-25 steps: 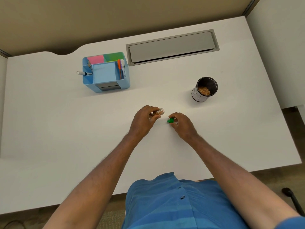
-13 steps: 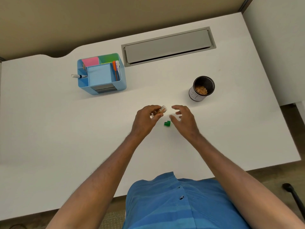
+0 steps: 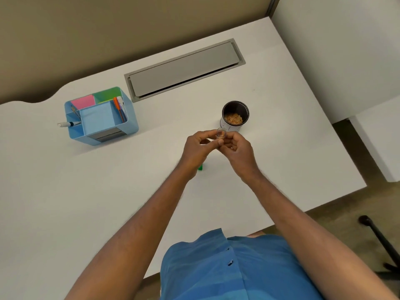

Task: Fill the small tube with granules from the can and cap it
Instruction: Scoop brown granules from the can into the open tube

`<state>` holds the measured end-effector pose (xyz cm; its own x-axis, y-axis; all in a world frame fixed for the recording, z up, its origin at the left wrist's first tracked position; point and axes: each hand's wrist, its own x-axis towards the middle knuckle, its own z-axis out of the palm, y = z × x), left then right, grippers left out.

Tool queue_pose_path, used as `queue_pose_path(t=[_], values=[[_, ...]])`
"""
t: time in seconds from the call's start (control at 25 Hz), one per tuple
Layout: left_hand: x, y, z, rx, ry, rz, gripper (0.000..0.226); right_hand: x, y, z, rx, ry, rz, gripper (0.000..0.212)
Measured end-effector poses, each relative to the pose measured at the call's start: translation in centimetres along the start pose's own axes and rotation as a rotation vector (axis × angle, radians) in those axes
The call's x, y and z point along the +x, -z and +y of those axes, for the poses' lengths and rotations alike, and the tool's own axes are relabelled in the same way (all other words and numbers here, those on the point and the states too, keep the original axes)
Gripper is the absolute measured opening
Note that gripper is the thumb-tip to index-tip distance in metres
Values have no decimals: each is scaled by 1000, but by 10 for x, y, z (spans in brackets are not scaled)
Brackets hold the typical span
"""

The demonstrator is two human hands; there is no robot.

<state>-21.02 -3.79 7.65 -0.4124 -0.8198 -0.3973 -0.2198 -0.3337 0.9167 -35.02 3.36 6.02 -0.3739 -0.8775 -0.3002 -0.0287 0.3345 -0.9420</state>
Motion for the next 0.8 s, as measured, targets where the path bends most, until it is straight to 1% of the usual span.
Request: queue_pose_path(t=[0.12, 0.24, 0.32, 0.4, 0.52, 0.64, 0.8], values=[[15, -1, 8, 101, -33, -13, 37, 9, 28, -4, -111, 39, 124, 25], [44, -4, 11, 302, -70, 27, 55, 28, 59, -8, -239, 82, 265, 24], [63, -13, 7, 427, -73, 22, 70, 42, 74, -9, -403, 103, 299, 24], [80, -23, 2, 515, -71, -14, 85, 54, 82, -8, -571, 115, 273, 24], [96, -33, -7, 608, -96, -11, 98, 62, 81, -12, -706, 142, 197, 32], [104, -40, -10, 613, -139, 0, 102, 67, 80, -15, -824, 187, 183, 28], [106, -47, -9, 591, -178, 2, 99, 71, 78, -21, -920, 201, 165, 23]])
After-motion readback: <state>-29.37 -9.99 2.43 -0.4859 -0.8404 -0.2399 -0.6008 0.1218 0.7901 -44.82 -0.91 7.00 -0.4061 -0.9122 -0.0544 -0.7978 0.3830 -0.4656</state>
